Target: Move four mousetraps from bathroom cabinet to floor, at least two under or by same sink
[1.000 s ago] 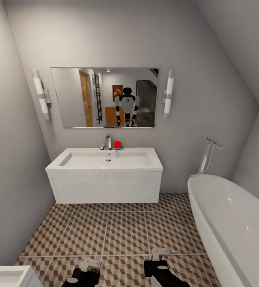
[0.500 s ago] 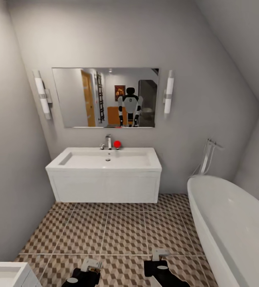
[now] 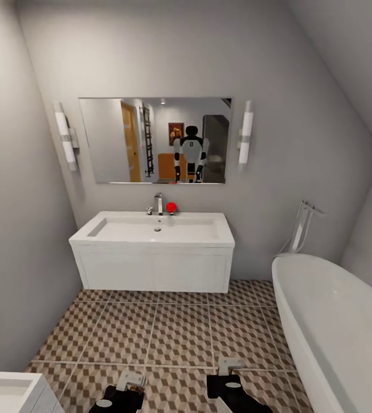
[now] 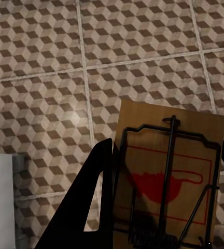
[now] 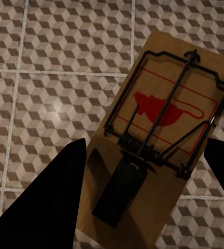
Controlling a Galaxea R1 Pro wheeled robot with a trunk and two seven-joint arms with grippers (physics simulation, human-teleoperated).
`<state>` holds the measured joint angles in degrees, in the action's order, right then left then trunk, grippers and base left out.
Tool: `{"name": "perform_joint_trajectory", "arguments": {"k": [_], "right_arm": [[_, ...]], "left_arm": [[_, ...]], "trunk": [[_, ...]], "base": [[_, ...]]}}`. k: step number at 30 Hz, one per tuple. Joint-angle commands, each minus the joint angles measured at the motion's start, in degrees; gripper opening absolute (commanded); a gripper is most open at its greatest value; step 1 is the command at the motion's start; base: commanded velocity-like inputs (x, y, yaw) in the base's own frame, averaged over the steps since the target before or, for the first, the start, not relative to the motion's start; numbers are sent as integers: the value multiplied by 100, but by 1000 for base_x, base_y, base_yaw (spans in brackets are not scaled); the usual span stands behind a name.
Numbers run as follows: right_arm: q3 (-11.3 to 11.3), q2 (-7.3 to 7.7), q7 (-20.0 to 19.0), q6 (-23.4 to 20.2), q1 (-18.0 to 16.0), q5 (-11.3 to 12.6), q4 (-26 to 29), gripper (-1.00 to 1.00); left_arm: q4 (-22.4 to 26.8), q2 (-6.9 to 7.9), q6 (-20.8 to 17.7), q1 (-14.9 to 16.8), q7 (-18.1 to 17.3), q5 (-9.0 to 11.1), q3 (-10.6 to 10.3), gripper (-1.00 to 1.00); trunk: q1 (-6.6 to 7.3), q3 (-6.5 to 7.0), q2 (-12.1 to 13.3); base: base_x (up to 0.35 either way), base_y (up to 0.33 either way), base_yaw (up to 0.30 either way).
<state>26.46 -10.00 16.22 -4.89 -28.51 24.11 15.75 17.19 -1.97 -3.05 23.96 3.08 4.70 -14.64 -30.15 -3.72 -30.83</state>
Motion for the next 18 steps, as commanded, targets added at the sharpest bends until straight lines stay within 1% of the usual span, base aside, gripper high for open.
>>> {"name": "perform_joint_trajectory", "arguments": {"k": [1,7,18], "right_arm": [[55,0,40,-35,-5,6,7,-100],[110,0,40,-35,-5,6,7,-100],[128,0,40,-35,-5,7,7,-100]], "left_arm": [[12,4,-34,3,35,40,-48,-100],[12,4,-32,3,35,40,-48,-100],[12,4,-39,3,39,65,-42,-100]], "trunk": [[-3,-11,-10],[-3,-11,-10],[-3,-11,-10]], "base": [[0,-152,2],[7,-155,1],[24,-45,0]]}}
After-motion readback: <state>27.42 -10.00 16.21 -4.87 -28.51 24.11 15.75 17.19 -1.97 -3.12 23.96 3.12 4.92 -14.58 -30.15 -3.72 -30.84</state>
